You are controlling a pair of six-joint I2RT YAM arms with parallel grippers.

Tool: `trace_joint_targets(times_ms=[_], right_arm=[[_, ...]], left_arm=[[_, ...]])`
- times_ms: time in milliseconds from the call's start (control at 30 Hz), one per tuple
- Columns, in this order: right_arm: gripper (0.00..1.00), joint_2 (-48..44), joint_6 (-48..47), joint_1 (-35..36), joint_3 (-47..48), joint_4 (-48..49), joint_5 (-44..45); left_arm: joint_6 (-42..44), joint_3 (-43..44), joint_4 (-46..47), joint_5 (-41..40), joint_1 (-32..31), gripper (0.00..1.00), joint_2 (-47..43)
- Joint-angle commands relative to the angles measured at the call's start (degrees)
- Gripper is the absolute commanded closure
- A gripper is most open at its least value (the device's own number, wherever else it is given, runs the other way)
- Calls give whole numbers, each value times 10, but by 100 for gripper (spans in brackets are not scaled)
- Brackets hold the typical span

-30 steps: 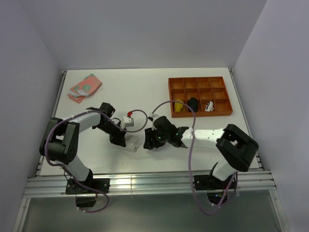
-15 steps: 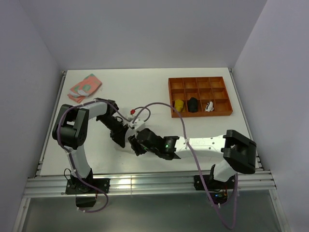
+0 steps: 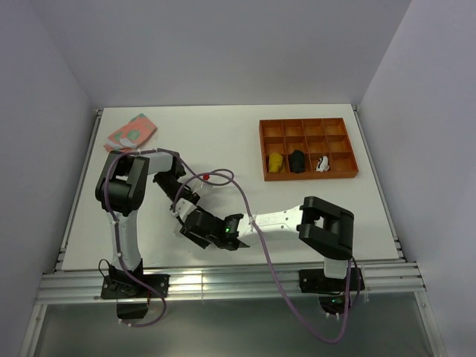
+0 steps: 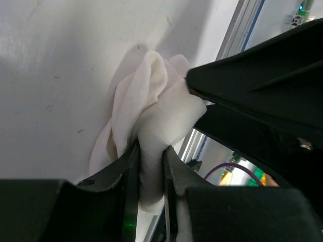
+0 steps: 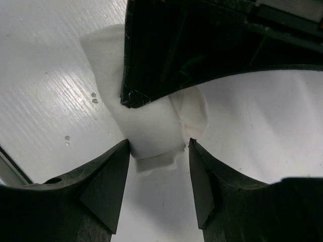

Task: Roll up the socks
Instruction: Roll the sock at the center of the board.

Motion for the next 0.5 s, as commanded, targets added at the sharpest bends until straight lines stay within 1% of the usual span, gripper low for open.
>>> trace_joint_targets(times_ms=[0, 100, 300, 467], right_arm=[[43, 13, -32, 2, 35, -3, 10], [43, 27, -31, 6, 39, -8, 11], [43, 24, -29, 20, 33, -7, 43], [39, 19, -41, 28, 52, -24, 49]], left_arm=[[2, 10, 8, -27, -4, 100, 17], [-9, 21, 8, -30, -4, 100, 33], [-20, 22, 18, -34, -5, 99, 40], [-25, 28, 11, -39, -5, 100, 54]])
